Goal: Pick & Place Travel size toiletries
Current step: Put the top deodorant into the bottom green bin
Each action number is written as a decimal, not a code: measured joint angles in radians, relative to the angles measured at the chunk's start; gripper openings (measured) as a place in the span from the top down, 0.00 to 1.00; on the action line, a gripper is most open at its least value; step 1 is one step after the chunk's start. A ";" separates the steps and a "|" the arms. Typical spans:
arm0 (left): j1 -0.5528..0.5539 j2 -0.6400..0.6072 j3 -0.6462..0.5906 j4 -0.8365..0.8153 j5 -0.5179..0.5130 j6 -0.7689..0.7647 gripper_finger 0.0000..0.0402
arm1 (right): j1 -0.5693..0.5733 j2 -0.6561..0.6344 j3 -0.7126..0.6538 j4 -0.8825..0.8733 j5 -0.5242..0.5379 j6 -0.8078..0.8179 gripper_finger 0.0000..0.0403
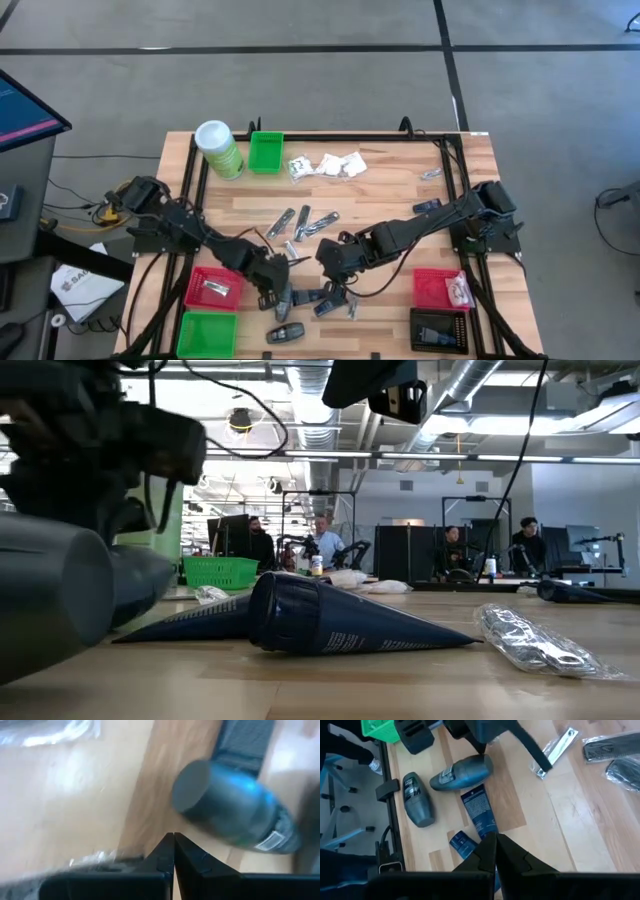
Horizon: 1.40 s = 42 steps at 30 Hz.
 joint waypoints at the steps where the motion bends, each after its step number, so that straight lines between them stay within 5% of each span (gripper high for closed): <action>1: 0.002 0.000 0.000 0.021 0.011 0.008 1.00 | 0.000 0.000 0.000 0.000 -0.006 0.000 1.00; 13: -0.023 -0.063 0.042 0.100 -0.035 0.029 1.00 | 0.000 0.000 0.000 -0.008 -0.007 -0.016 1.00; 18: -0.052 -0.080 0.043 0.212 0.025 0.026 1.00 | 0.000 0.000 -0.001 -0.020 -0.007 -0.026 1.00; 42: -0.072 0.050 0.043 0.271 0.078 -0.021 1.00 | -0.023 0.000 -0.001 0.026 -0.030 -0.003 1.00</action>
